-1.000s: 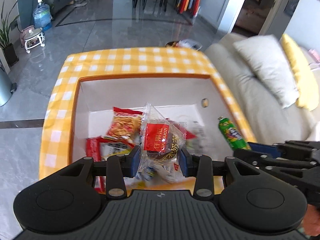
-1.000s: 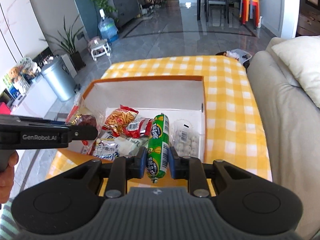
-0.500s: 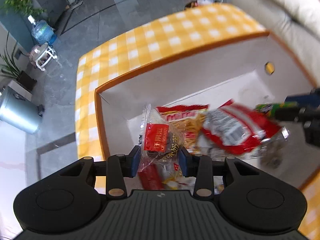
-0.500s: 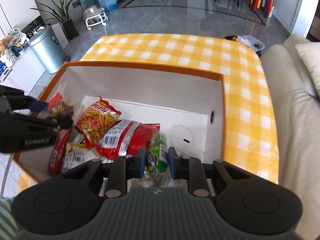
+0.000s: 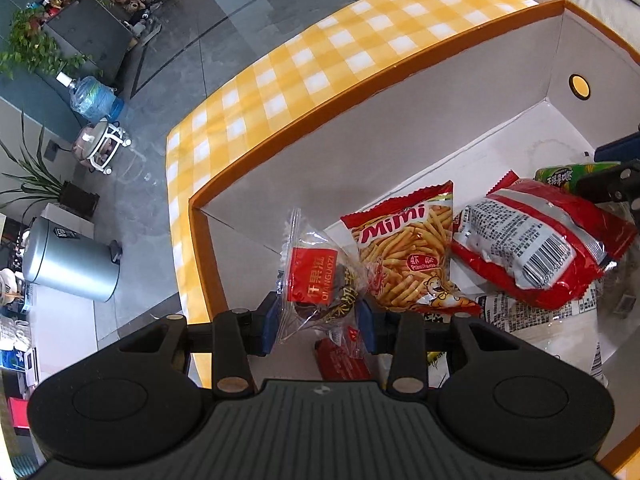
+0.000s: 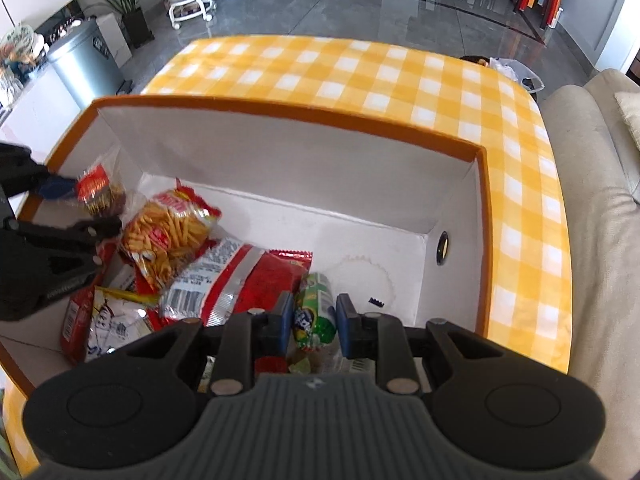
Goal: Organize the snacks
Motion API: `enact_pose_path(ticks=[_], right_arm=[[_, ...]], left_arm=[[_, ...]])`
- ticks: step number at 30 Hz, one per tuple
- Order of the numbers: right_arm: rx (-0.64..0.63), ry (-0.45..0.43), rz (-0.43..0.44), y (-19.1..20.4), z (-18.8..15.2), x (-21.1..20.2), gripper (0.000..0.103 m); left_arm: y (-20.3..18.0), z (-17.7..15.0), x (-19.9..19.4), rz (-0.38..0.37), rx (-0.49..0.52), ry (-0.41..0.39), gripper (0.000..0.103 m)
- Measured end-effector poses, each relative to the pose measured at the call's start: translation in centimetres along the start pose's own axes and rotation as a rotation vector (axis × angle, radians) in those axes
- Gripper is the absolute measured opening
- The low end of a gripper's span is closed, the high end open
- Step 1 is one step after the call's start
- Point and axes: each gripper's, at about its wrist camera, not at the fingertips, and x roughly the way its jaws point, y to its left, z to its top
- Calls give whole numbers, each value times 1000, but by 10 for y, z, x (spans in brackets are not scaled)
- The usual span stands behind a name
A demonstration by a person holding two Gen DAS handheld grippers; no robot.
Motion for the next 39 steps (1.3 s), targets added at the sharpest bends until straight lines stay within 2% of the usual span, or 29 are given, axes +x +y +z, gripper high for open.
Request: enact_pose_path(ticks=[6,8,9,15,20,25,30,36,39], right_arm=[[32,8,10,-2,-2,-4,22],[32,7,10,-1,0,-8,30],[31,4,12,-1,0,-10,30],[50,-17,28,1,4,-32,34],[36,-43,26,10,6,-58,34],[23,-105,29,16,5,-100,36],[28,-171,17,21,-2,-146,44],[50,-273,-4,31,-28,-198,50],[57,-327,-21,38,-49,-221,52]], left_arm=[[0,-1,-7,28,-2,-22,60],[1,-1,-13,34,-1,-40,65],[1,-2,-16,38,1,-48,68],[7,0,-42,45,-16,-104,71],[14,-2,-74,16,-48,-165,71],[21,-6,-109,2,-96,-242,71],[28,-19,-147,-14,-149,-334,71],[37,-43,-193,-31,-227,-468,73],[36,-58,-211,-7,-246,-527,74]])
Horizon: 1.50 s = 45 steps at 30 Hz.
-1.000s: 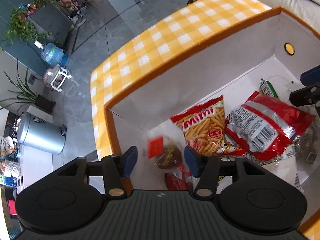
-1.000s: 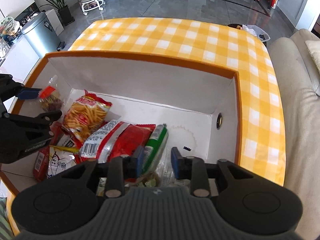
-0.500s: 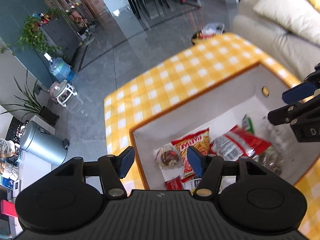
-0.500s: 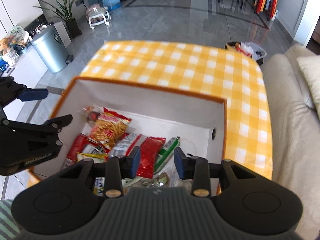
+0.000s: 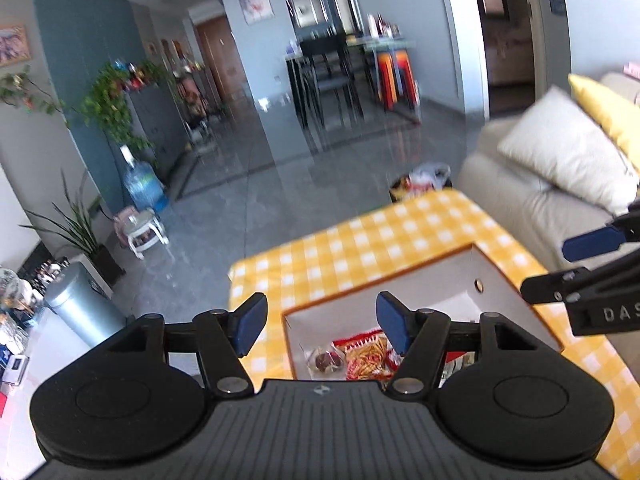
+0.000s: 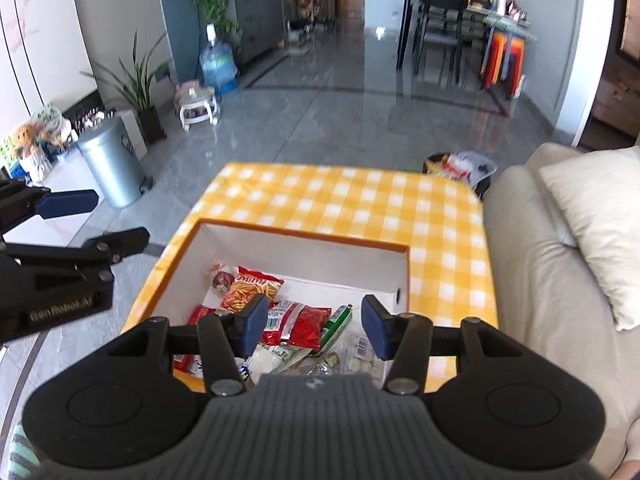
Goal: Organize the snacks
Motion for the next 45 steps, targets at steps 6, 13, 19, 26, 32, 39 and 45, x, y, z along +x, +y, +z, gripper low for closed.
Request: enact_pose_path(ticks=[6,13,19,26,32,39,45], right_arm=[[20,-132,-14,12,-37,-51,59],[51,-230,-31,27,-87,-83,61],[66,-268,-39,33,-124,-97,68],[86,-269,-52,32,-153,-89,76],[87,-219,-77,28,-160,-67,76],[65,-200,-107,22,-164,-44,76],[70,-168,-110,17,-164,-25,76]], left_arm=[[-3,-16,-35,34,-65,-59,80],[-10,-41,-65,63,-154,-55,84],[-18,-69,-76,67,-187,-39,84],[-26,-102,-71,46,-216,22,84],[-36,-119,-56,38,-230,40,84],[-42,-125,-39,22,-229,62,84],[-43,-126,-30,19,-234,88,84]])
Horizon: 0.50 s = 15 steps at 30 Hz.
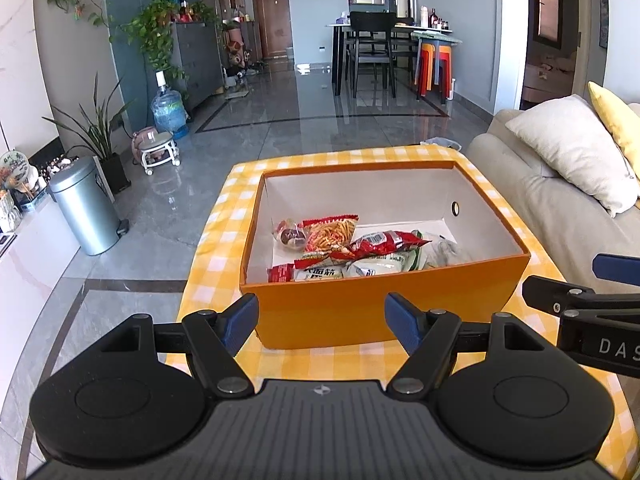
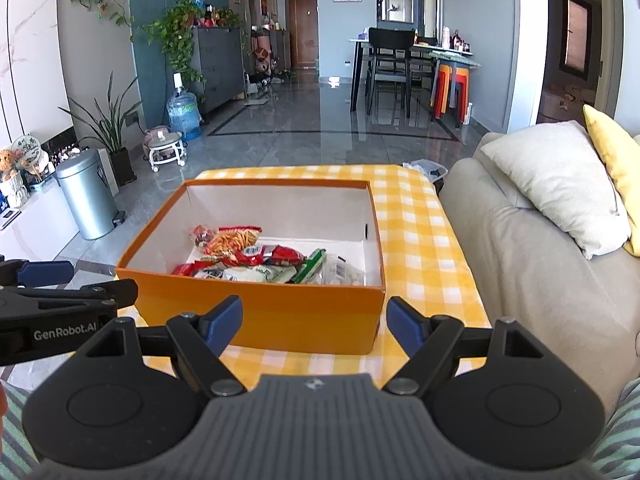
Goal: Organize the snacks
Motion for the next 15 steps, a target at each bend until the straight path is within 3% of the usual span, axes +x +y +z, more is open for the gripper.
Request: enact_pose_path(ticks=[15], right_arm=[[17,2,-1,-1,-1,0,76]], left_arm=[[-1,1,-4,10,11,15,84]])
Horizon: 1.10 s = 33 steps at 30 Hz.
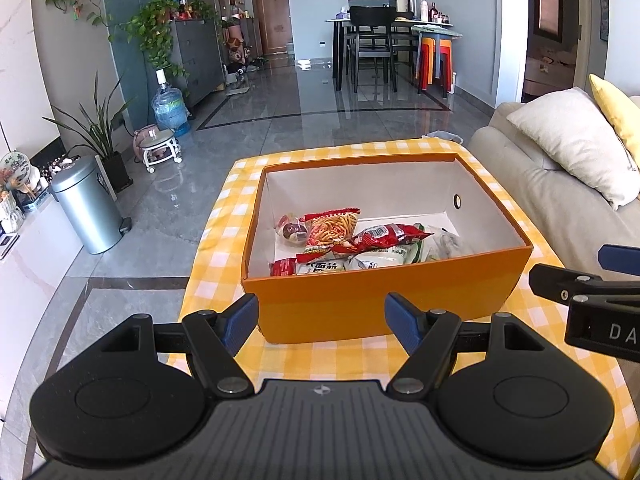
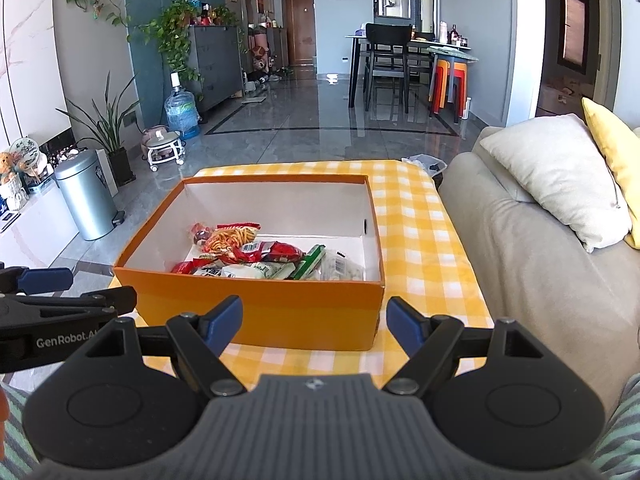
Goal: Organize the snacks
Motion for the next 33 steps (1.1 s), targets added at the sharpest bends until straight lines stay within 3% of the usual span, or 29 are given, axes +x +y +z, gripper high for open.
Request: enact_pose_path(ticks=[33], right_arm=[[-17,-17,0,5,0,-11,76]], left_arm=[[0,3,-6,-12,-10,-10,84]])
